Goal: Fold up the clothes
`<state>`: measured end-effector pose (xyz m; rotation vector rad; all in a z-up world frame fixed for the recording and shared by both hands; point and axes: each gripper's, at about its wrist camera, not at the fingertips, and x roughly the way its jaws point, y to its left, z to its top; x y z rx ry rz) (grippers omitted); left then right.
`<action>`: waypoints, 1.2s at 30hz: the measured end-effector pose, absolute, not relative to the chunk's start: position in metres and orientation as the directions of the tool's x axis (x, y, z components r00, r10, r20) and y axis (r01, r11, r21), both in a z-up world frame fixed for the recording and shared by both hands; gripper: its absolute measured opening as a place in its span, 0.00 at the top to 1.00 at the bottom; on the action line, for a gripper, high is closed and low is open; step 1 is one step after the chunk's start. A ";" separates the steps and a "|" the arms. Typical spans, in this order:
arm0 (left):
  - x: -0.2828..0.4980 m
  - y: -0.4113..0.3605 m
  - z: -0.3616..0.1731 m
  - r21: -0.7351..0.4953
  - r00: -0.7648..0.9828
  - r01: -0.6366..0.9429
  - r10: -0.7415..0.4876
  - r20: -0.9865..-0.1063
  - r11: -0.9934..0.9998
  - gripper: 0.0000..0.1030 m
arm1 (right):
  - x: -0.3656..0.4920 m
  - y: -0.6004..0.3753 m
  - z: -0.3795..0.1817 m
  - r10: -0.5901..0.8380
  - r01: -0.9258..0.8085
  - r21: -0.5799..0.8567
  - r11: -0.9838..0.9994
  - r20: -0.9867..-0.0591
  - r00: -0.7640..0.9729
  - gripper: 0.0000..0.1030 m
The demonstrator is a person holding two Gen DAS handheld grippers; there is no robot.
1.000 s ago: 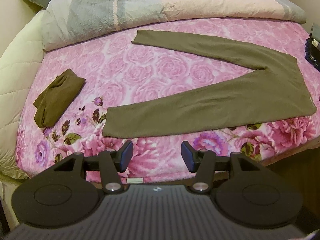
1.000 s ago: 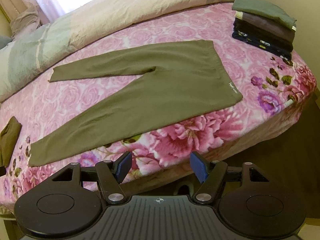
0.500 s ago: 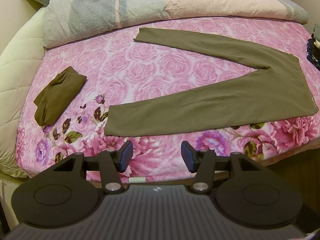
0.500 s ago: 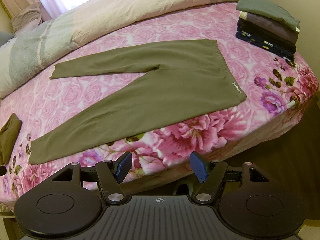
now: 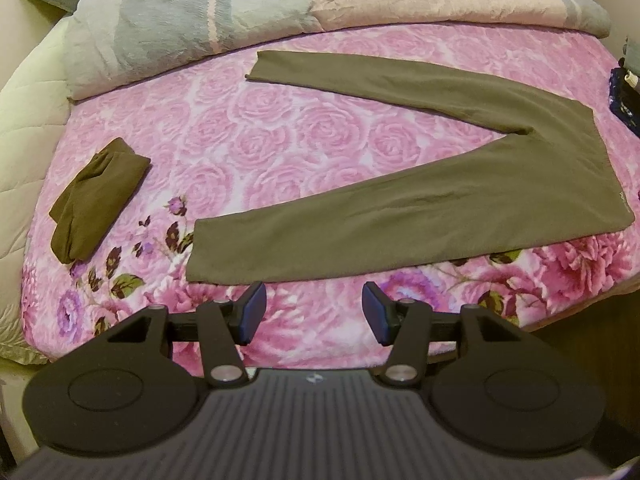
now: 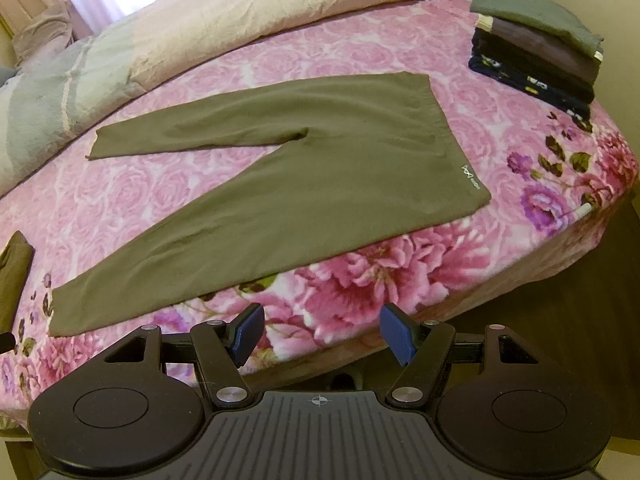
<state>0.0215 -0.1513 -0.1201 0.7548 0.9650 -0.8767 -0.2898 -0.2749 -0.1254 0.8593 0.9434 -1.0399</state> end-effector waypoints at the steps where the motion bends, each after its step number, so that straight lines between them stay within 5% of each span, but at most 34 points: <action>1: 0.021 -0.157 -0.121 0.153 0.300 0.880 -0.277 -0.913 0.449 0.52 | -0.289 -0.281 -0.126 -0.307 0.950 0.131 0.282 -0.926 0.219 0.35; 23: 0.004 -0.373 -0.184 0.084 0.220 0.906 -0.292 -0.931 0.415 0.52 | -0.307 -0.510 -0.189 -0.291 0.909 0.164 0.382 -0.913 0.287 0.35; 36: 0.039 -0.489 -0.265 0.050 0.086 0.994 -0.423 -0.902 0.095 0.53 | -0.300 -0.626 -0.267 -0.343 0.844 0.165 0.510 -0.861 0.375 0.35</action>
